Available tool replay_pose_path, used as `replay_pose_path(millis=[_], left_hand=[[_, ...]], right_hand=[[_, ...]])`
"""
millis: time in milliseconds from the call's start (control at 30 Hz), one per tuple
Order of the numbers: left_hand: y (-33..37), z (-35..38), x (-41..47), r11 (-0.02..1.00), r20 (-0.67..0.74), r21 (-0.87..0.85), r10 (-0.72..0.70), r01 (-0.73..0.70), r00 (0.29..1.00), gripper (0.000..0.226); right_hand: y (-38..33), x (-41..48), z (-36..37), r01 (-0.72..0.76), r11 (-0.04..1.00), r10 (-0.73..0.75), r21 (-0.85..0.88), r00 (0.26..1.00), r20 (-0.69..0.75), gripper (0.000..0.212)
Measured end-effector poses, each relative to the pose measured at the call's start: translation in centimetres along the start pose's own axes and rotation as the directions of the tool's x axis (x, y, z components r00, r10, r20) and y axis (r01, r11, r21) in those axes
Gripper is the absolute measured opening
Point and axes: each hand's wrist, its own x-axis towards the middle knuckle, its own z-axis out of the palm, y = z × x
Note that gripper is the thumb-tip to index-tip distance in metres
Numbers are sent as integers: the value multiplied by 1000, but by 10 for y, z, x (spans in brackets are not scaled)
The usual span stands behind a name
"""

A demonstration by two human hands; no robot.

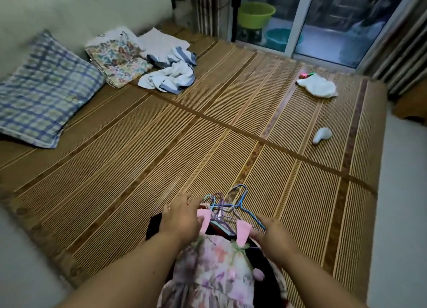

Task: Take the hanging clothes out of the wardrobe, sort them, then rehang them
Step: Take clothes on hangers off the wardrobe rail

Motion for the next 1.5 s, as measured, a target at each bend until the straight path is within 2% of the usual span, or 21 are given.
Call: replay_pose_path(millis=[167, 333, 467, 567, 733, 933, 1000, 1133, 1167, 1267, 1500], left_hand=[[-9, -24, -28, 996, 17, 71, 48, -49, 999, 63], [-27, -66, -69, 992, -49, 98, 90, -85, 995, 66], [-48, -110, -119, 991, -158, 95, 109, -94, 981, 63], [-70, -146, -165, 993, -285, 95, 97, -73, 954, 59], [-144, -202, -276, 994, -483, 88, -13, 63, 875, 57], [-244, -250, -434, 927, -670, 97, -209, 363, 712, 59], [-271, -261, -486, 879, -720, 94, -265, 468, 641, 55], [-313, -275, -589, 743, -769, 31, -409, 668, 491, 54], [-318, -278, -606, 718, -765, 17, -439, 695, 472, 55], [-333, -290, -658, 593, -788, -25, -507, 805, 350, 57], [-358, -329, -750, 278, -848, -124, -528, 952, 44, 58]], right_hand=[[-26, -10, -10, 102, 993, -102, -60, 995, 1, 63], [-84, -33, -31, 245, 959, -251, -142, 968, -23, 63], [-152, -69, -44, 423, 865, -448, -269, 893, -38, 61], [-208, -105, -44, 552, 756, -601, -350, 798, -39, 60], [-327, -194, -16, 759, 536, -817, -370, 576, -4, 59], [-469, -319, 49, 912, 160, -978, -377, 200, 67, 53], [-508, -357, 75, 935, 72, -992, -348, 104, 74, 52], [-576, -439, 124, 953, -115, -990, -281, -88, 108, 56], [-587, -454, 132, 950, -163, -984, -265, -136, 114, 56], [-626, -509, 155, 919, -328, -943, -216, -307, 128, 55], [-714, -612, 191, 780, -623, -781, -64, -615, 103, 52]])
